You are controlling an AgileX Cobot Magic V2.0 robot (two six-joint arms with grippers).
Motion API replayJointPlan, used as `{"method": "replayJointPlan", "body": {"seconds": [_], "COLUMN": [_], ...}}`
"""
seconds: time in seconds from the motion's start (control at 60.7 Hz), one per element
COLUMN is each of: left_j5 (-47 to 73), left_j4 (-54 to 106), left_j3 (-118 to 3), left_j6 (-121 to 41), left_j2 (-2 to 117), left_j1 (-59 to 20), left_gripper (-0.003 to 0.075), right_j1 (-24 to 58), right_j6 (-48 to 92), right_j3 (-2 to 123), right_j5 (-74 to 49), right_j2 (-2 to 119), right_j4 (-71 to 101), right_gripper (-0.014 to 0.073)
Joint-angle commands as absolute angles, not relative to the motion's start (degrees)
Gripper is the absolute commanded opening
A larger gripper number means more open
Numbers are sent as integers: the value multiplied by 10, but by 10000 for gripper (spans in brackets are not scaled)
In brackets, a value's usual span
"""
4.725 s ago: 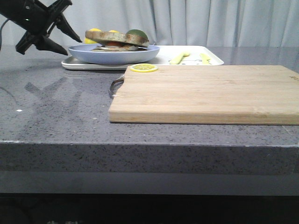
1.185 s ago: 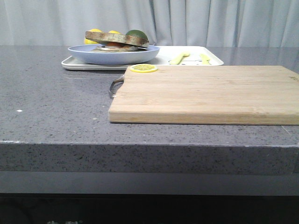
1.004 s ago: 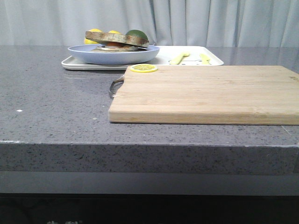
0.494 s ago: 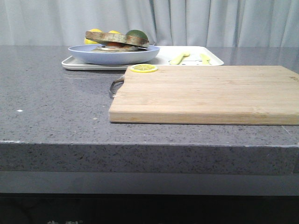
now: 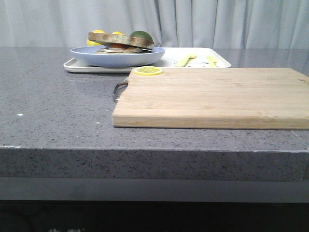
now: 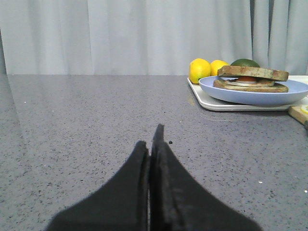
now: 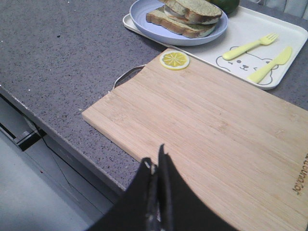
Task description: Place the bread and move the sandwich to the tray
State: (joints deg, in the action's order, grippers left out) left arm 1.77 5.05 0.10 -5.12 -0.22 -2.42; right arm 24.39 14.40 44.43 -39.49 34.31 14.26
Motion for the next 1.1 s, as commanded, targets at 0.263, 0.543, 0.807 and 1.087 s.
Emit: {"method": "replayJointPlan", "body": {"seconds": [0.263, 0.543, 0.807, 1.087], "left_j5": [-34, -34, -34, -34], "left_j4": [57, 57, 57, 57], "left_j3": [4, 4, 4, 4], "left_j6": [-46, -46, -46, -46], "left_j2": [-15, -15, -15, -14], "left_j1": [-23, -23, -23, -23], "left_gripper": [-17, -17, -17, -17], "right_j1": [241, 241, 241, 124], "right_j6": [146, 146, 146, 146], "right_j3": [460, 460, 458, 369], "right_j5": [-359, -359, -358, -293], "right_j2": [346, 346, 344, 260], "right_j4": [150, 150, 150, 133], "right_gripper": [-67, -67, -67, -67]}}
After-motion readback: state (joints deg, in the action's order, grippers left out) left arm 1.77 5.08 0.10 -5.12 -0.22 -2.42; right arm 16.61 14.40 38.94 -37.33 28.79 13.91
